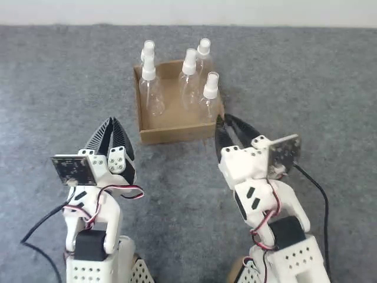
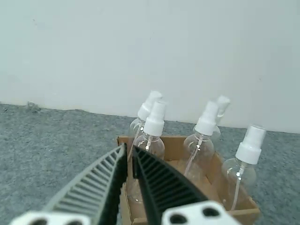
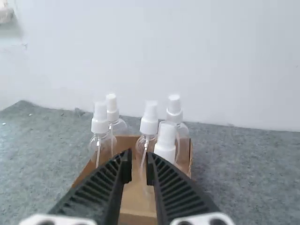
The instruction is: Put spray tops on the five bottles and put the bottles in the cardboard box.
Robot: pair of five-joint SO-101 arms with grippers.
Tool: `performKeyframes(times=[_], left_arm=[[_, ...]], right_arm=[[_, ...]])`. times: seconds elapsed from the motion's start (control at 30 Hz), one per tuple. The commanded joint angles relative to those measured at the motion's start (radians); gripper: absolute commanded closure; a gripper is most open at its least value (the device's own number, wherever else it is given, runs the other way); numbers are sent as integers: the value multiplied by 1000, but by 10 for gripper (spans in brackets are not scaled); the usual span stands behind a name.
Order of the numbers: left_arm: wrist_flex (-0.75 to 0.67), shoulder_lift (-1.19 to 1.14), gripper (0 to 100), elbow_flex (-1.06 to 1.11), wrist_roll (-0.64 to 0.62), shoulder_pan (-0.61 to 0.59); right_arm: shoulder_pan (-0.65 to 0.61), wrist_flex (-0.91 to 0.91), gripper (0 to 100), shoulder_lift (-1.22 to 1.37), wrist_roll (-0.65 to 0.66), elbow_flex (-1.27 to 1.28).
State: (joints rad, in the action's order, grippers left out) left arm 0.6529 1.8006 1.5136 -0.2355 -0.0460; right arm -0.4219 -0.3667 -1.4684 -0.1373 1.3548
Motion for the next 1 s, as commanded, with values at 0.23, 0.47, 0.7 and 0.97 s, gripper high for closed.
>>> performKeyframes(times=[0.23, 0.47, 0.7, 0.97], left_arm=[[-43, -5, 988, 8, 6, 5], [-43, -5, 987, 39, 14, -3], [-103, -5, 987, 160, 150, -3], [-104, -8, 987, 173, 161, -3]], right_arm=[[94, 16, 991, -352, 63, 140], [217, 16, 989, -337, 57, 153], [280, 16, 988, -349, 60, 230], [380, -39, 988, -349, 57, 328]])
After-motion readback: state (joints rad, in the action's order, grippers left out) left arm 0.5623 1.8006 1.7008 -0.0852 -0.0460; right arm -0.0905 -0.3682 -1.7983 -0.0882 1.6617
